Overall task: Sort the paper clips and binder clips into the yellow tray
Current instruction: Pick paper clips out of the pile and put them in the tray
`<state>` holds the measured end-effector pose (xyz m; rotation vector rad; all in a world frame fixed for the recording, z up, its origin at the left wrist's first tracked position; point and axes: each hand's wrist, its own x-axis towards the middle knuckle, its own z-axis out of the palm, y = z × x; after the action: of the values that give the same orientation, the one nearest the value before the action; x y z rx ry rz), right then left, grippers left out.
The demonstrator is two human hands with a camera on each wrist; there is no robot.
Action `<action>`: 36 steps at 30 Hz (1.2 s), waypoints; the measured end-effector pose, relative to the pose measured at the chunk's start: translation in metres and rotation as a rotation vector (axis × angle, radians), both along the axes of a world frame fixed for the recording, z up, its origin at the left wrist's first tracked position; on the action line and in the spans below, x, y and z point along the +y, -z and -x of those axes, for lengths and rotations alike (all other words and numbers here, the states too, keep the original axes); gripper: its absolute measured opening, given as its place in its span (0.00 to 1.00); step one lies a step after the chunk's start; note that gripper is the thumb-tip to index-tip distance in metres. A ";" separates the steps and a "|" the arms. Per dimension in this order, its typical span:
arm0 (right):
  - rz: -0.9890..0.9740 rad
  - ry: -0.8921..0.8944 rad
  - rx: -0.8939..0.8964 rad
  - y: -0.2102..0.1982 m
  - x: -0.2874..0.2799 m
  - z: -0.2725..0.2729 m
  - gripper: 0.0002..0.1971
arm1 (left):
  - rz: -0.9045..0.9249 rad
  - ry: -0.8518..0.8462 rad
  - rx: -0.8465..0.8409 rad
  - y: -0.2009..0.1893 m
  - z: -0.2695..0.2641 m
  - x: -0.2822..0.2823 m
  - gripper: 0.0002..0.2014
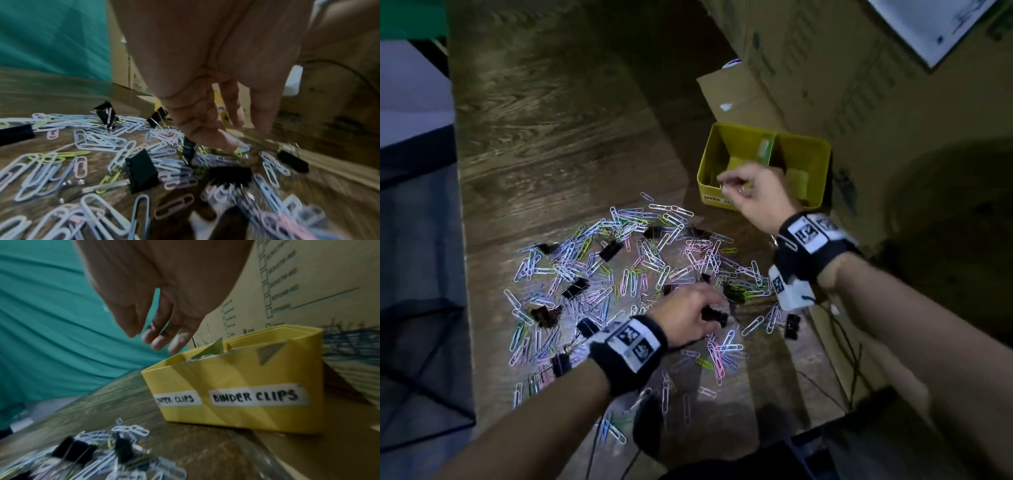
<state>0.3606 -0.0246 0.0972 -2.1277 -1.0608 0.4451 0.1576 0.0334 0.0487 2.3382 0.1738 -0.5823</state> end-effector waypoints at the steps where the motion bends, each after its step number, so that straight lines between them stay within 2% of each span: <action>1: 0.004 -0.046 -0.026 0.004 -0.008 0.009 0.10 | -0.057 0.036 -0.005 0.008 0.002 -0.007 0.18; 3: 0.126 -0.158 -0.112 0.018 -0.027 0.029 0.09 | -0.190 0.109 0.010 0.019 0.003 -0.017 0.17; 5: 0.287 -0.203 -0.123 0.040 -0.049 0.047 0.13 | -0.207 0.129 -0.006 0.028 0.002 -0.020 0.13; 8: 0.620 -0.118 -0.083 0.066 -0.080 0.070 0.26 | -0.161 0.111 -0.034 0.034 0.000 -0.011 0.10; 10: 0.752 -0.089 -0.091 0.073 -0.095 0.084 0.32 | -0.195 0.121 -0.087 0.033 0.000 -0.001 0.10; 13: 0.686 -0.004 -0.173 0.079 -0.111 0.103 0.33 | -0.284 0.100 -0.043 0.028 0.001 0.017 0.11; 16: 0.662 0.092 -0.172 0.084 -0.128 0.112 0.34 | -0.527 0.123 0.077 0.022 0.002 0.026 0.09; 18: 0.669 0.099 -0.155 0.086 -0.142 0.116 0.36 | -0.648 0.119 0.003 0.012 -0.003 0.020 0.11; 20: 0.642 0.101 -0.131 0.087 -0.152 0.117 0.34 | -0.627 0.081 -0.172 -0.004 -0.014 0.004 0.13; 22: 0.598 0.116 -0.086 0.087 -0.159 0.118 0.33 | -0.498 0.089 -0.247 -0.014 -0.035 -0.016 0.13; 24: 0.566 0.147 -0.091 0.087 -0.164 0.117 0.29 | -0.405 0.172 -0.196 -0.012 -0.058 -0.036 0.14; 26: 0.580 0.187 -0.125 0.091 -0.170 0.116 0.24 | -0.368 0.237 -0.075 0.000 -0.078 -0.049 0.23; 30: 0.606 0.242 -0.148 0.093 -0.179 0.113 0.20 | -0.426 0.323 0.128 0.030 -0.089 -0.061 0.31; 33: 0.490 0.198 -0.190 0.089 -0.178 0.115 0.17 | -0.479 0.335 0.090 0.044 -0.070 -0.066 0.31; 36: 0.371 0.117 -0.196 0.087 -0.168 0.129 0.20 | -0.474 0.366 -0.054 0.048 -0.036 -0.066 0.26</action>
<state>0.2321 -0.1925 0.0100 -2.5914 -1.0141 0.4076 0.1941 -0.0322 0.0004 2.8722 -0.1659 -0.7129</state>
